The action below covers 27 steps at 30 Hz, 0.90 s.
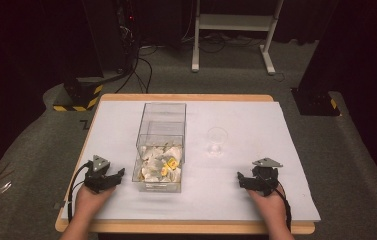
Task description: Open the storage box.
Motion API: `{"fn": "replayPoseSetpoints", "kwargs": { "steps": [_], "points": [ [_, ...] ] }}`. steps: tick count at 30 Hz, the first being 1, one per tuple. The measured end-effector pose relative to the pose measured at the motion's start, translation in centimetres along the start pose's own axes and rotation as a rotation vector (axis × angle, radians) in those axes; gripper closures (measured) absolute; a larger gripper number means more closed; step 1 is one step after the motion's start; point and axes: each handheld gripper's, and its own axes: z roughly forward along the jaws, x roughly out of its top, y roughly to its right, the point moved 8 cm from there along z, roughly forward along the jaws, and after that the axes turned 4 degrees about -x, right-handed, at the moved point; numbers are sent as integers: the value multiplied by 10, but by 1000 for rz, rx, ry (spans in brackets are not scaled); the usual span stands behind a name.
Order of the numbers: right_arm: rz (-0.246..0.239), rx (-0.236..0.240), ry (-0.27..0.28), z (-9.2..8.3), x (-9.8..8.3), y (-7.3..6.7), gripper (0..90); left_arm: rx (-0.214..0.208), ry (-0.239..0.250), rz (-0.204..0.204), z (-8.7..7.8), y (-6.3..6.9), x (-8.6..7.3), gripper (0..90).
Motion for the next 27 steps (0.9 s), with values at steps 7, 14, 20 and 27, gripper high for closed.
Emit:
{"fn": "replayPoseSetpoints", "kwargs": {
  "steps": [7, 14, 20, 27],
  "points": [
    [-36, 31, 32, -7, 6, -14, 135, -1, -8, -25, 0, -3, -1, 298],
    [-80, 83, 77, -18, 18, -31, 133, 1, -9, -26, 0, -2, -1, 296],
    [-94, 110, 101, -27, 28, -41, 133, -1, -7, -31, 1, -2, -1, 296],
    [-109, 133, 126, -30, 38, -59, 133, 0, -8, -29, 1, -2, -1, 296]
  ]
}}
